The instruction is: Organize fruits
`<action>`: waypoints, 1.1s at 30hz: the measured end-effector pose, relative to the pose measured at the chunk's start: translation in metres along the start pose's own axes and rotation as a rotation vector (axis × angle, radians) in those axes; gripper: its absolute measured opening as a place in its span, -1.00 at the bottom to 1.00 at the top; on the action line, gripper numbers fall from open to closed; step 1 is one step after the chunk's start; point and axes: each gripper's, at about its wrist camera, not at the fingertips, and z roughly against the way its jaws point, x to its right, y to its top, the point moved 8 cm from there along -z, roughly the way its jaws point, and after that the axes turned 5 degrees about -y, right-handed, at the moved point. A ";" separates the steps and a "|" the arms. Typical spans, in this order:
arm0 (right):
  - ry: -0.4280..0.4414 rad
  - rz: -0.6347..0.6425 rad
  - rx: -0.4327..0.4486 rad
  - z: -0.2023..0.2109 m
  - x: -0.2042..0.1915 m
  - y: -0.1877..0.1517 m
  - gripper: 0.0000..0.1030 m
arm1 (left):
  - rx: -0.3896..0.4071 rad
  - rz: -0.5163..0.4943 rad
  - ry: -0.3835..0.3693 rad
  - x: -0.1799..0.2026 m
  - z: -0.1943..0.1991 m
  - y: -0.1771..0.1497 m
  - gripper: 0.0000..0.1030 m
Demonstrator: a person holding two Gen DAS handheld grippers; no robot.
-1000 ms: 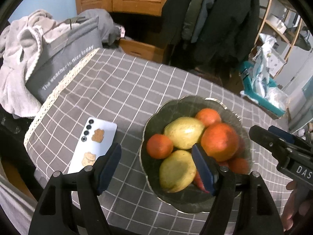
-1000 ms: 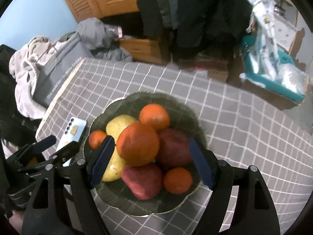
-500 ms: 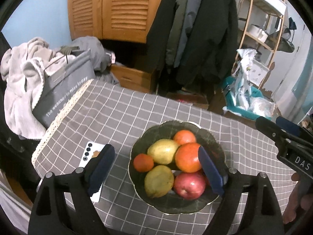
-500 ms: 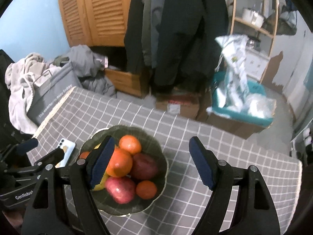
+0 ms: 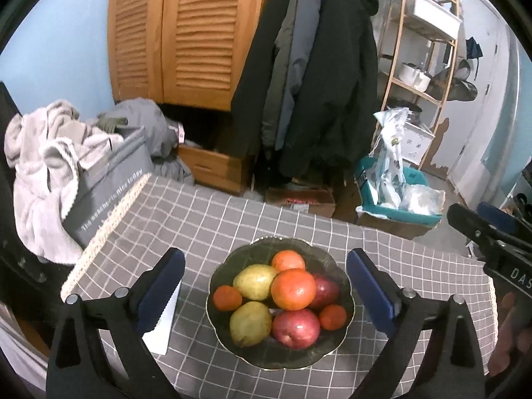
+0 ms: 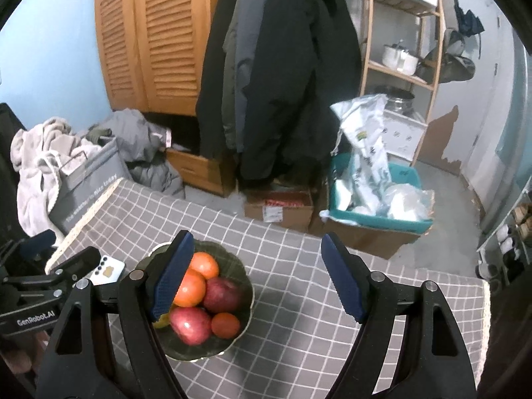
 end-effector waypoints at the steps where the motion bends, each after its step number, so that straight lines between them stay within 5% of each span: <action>1: -0.005 -0.001 0.009 0.006 0.004 0.001 0.53 | 0.012 -0.008 0.002 0.003 0.005 0.002 0.99; 33: -0.137 -0.105 0.158 0.094 0.102 -0.004 0.53 | 0.184 -0.120 -0.076 0.077 0.075 0.034 0.99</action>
